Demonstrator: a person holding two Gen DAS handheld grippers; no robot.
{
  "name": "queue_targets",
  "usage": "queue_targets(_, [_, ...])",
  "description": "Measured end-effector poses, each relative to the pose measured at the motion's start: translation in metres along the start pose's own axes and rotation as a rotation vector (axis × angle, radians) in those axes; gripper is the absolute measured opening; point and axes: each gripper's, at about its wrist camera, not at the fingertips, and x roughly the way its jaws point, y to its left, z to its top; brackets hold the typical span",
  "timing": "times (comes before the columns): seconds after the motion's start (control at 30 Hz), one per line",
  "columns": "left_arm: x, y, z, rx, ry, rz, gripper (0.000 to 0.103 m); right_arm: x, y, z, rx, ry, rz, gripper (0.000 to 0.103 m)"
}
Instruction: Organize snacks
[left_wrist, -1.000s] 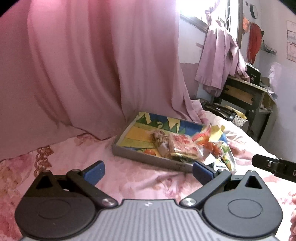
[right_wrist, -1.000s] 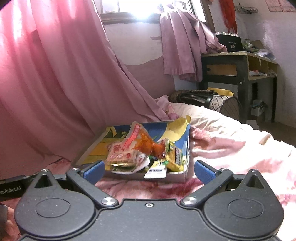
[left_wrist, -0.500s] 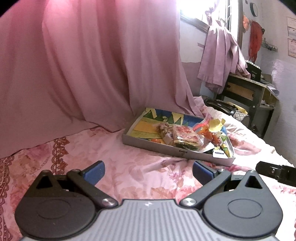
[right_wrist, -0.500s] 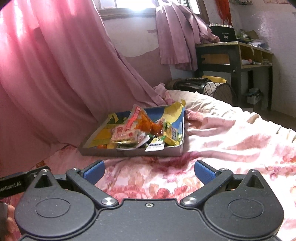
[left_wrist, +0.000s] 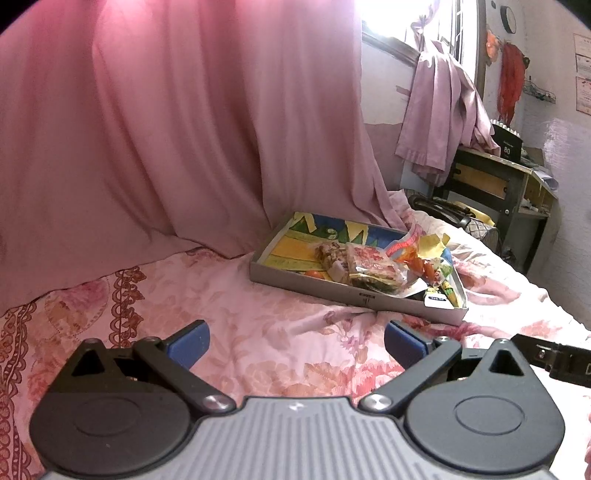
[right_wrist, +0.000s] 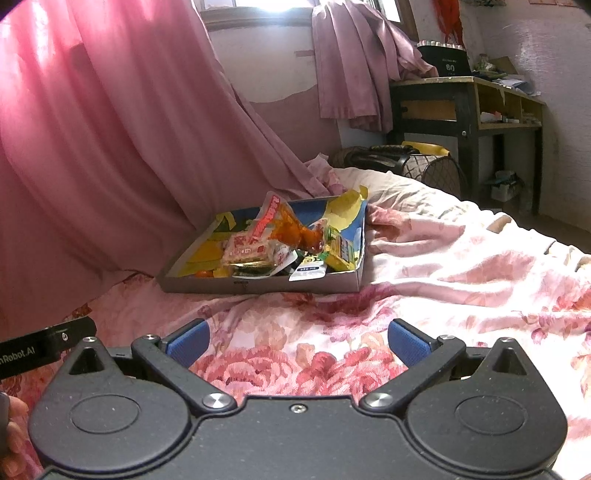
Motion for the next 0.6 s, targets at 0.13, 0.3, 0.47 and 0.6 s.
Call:
queue_targets(0.13, [-0.0005, 0.0001, -0.0003, 0.0, 0.001, -0.001, 0.103, 0.0007, -0.0001, -0.0008, 0.001, 0.008, -0.003, 0.102])
queue_targets(0.3, [-0.0015, 0.0006, -0.0021, -0.002, 0.004, -0.001, 0.103, 0.0035, -0.0015, -0.0011, 0.009, 0.019, -0.007, 0.102])
queue_targets(0.47, [-0.0015, 0.0007, -0.0019, -0.002, 0.005, -0.001, 0.103, 0.0045, -0.0022, -0.0011, 0.011, 0.022, -0.008, 0.102])
queue_targets(0.6, [-0.0009, 0.001, -0.0018, -0.002, 0.005, -0.001, 0.103, 0.0044, -0.0023, -0.0011, 0.011, 0.022, -0.008, 0.102])
